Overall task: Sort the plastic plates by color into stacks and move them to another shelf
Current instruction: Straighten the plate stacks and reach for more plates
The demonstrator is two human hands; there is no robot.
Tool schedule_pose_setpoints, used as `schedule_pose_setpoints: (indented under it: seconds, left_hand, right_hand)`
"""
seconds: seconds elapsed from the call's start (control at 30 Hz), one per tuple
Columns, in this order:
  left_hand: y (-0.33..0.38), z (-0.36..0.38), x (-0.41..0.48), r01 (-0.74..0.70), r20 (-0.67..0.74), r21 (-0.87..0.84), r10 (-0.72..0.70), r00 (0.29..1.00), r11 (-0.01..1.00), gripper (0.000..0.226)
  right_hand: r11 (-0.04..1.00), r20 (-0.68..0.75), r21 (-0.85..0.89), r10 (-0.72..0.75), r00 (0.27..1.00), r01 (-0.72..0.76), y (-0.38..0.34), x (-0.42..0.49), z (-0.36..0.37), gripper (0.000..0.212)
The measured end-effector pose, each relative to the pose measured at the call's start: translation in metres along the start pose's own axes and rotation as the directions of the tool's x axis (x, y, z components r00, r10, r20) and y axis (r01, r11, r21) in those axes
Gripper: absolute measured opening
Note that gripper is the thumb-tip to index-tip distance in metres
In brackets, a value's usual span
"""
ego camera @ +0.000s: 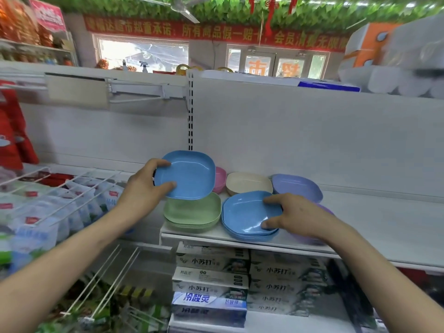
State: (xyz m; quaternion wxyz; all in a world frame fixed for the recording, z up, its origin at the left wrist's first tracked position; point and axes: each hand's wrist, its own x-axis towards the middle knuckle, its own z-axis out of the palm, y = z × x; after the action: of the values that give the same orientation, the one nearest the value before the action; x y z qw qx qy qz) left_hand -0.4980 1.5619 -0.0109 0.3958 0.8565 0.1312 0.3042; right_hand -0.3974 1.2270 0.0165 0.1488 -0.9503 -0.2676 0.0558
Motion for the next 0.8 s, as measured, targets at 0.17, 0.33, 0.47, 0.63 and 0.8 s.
schedule_pose_setpoints:
  seconds: [0.17,0.33,0.47,0.63,0.8]
  left_hand:
    - [-0.002,-0.004,-0.004,0.024,-0.002,0.029,-0.024,1.000,0.999,0.042]
    - [0.002,-0.003,-0.005,0.025,0.003,0.046,-0.025,1.000,0.999,0.042]
    - [0.010,0.001,-0.005,0.026,0.016,0.023,-0.026,1.000,0.999,0.042]
    - [0.024,0.011,-0.005,0.016,0.031,0.035,-0.017,0.999,0.999,0.043]
    - [0.034,0.022,-0.004,0.010,0.046,0.035,-0.012,0.999,0.999,0.043]
  right_hand:
    - [0.999,0.061,-0.040,-0.017,0.998,0.019,0.001,0.005,0.001,0.070]
    - [0.993,0.096,-0.099,-0.050,0.994,0.060,0.002,0.006,0.000,0.065]
    - [0.991,0.107,-0.103,-0.079,0.991,0.090,0.004,0.005,0.001,0.062]
    - [0.993,0.058,-0.091,-0.073,0.996,0.078,0.005,0.003,0.002,0.059]
    - [0.990,-0.016,-0.088,-0.116,0.993,0.114,0.001,-0.008,0.005,0.057]
